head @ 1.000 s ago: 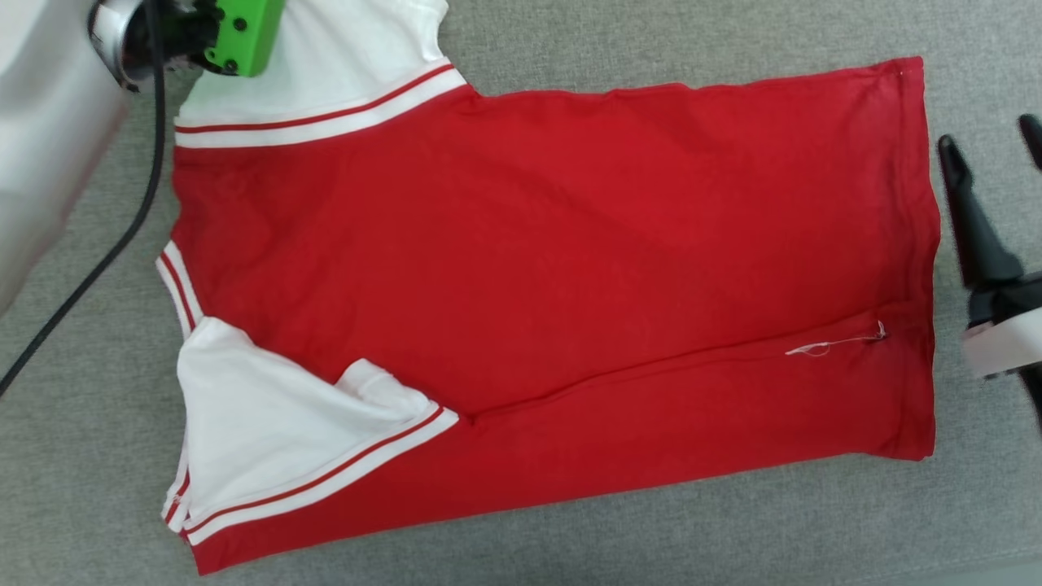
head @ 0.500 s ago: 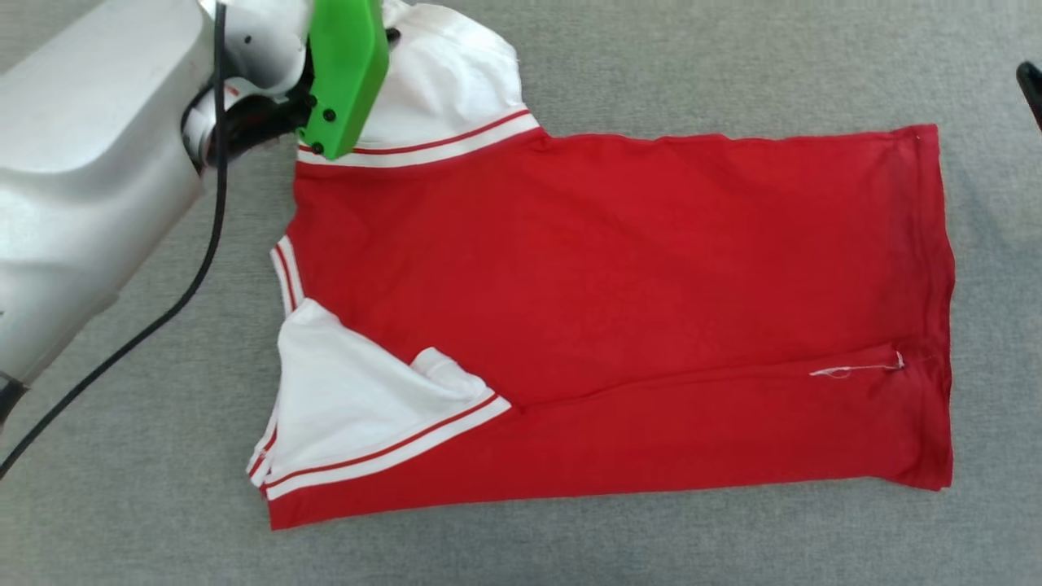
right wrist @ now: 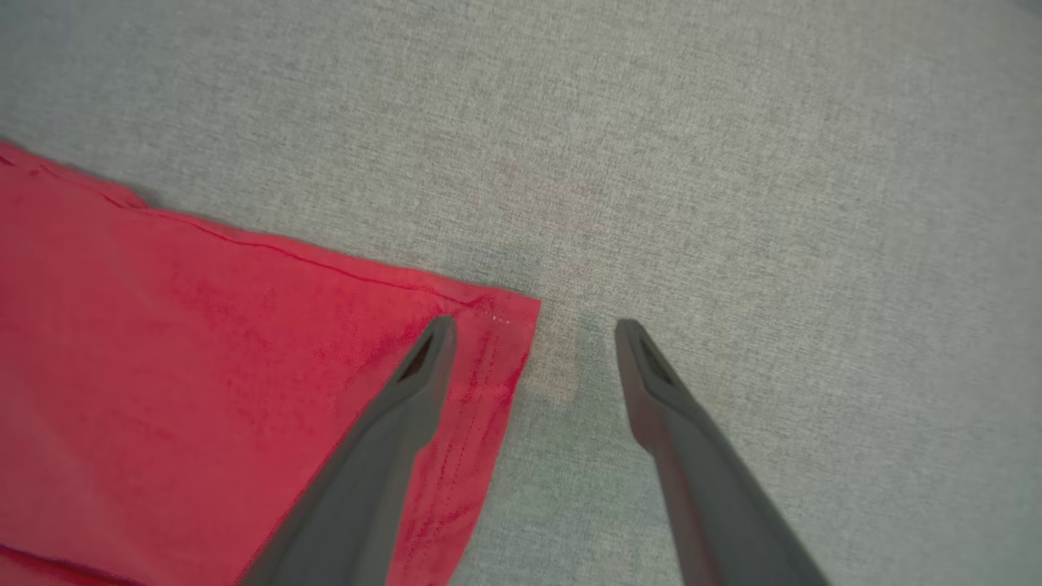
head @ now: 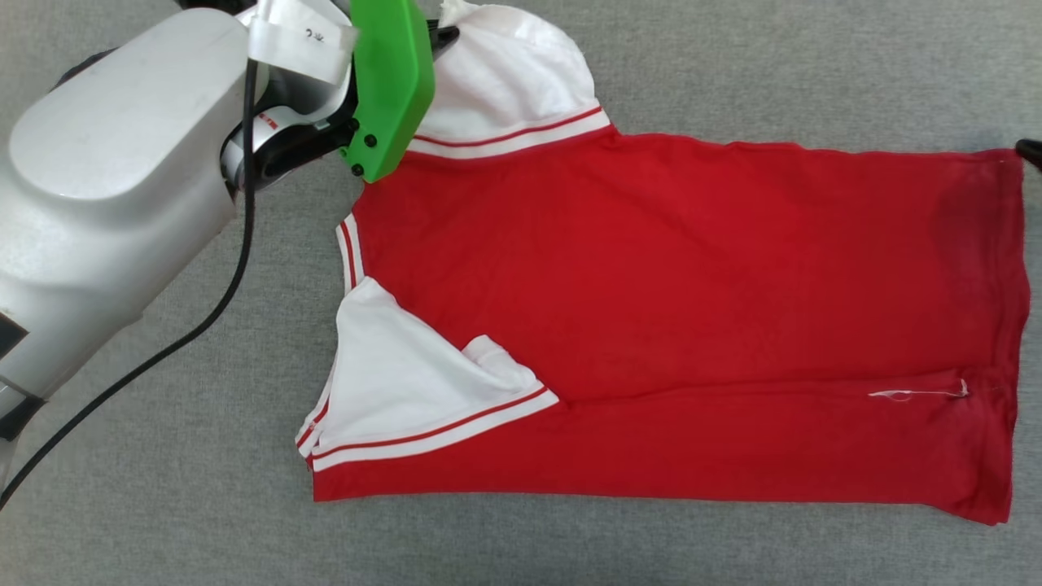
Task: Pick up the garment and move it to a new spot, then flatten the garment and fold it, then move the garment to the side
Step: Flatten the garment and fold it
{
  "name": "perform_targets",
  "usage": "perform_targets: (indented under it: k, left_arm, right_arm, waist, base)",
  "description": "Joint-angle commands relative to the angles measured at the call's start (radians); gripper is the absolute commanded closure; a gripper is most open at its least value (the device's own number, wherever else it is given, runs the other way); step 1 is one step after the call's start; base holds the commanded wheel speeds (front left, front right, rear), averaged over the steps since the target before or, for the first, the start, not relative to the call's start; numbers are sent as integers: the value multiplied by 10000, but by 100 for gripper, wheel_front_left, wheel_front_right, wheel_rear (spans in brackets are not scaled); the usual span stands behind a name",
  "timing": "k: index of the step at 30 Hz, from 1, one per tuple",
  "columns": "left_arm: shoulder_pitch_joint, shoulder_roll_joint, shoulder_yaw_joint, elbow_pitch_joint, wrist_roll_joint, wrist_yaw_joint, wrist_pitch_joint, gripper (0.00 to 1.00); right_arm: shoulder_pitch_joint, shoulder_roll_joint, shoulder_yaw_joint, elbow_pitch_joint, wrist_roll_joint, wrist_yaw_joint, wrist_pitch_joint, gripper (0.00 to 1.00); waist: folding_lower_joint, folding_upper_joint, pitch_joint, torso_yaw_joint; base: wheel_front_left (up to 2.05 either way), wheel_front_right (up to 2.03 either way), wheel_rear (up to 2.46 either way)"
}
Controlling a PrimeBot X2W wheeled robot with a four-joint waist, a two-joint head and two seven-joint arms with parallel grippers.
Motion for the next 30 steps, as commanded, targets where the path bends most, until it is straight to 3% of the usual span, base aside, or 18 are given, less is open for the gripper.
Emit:
perform_targets:
  k: [1, 11, 12, 13, 14, 24, 30]
  left_arm:
    - [102, -54, -19, -25, 40, -26, -107, 100]
    - [55, -184, -34, 83, 6, -27, -525, 100]
    - [75, -182, -35, 120, -14, -27, -580, 100]
    - [107, -168, -37, 157, -33, -27, -623, 100]
    - [138, -149, -38, 189, -53, -27, -664, 100]
    - [1002, -52, -51, 665, -288, -27, -1382, 100]
    - [1953, 162, -56, 693, -500, -27, -2034, 100]
  right_arm:
    - [-213, 174, 172, 228, -54, -9, 54, 0]
    - [9, 643, 1267, 1702, 60, -9, -20, 0]
    - [59, 633, 1344, 1750, 134, -9, -118, 5]
    - [78, 653, 1362, 1774, 231, -9, -309, 85]
    - [78, 664, 1377, 1768, 294, -9, -502, 100]
    - [132, 463, 1723, 1375, 303, -9, -3308, 100]
    - [1026, 475, 1895, 1217, 298, -9, -4750, 100]
  waist:
    - [-1, 0, 278, 168]
    - [-1, 0, 658, 245]
    - [-1, 0, 657, 240]
    - [-1, 0, 639, 220]
    - [-1, 0, 615, 198]
    - [-1, 0, -420, -2]
    - [-1, 0, -1409, -73]
  base:
    - [0, 0, 0]
    - [0, 0, 0]
    - [0, 0, 0]
    - [0, 0, 0]
    - [0, 0, 0]
    - [0, 0, 0]
    - [0, 0, 0]
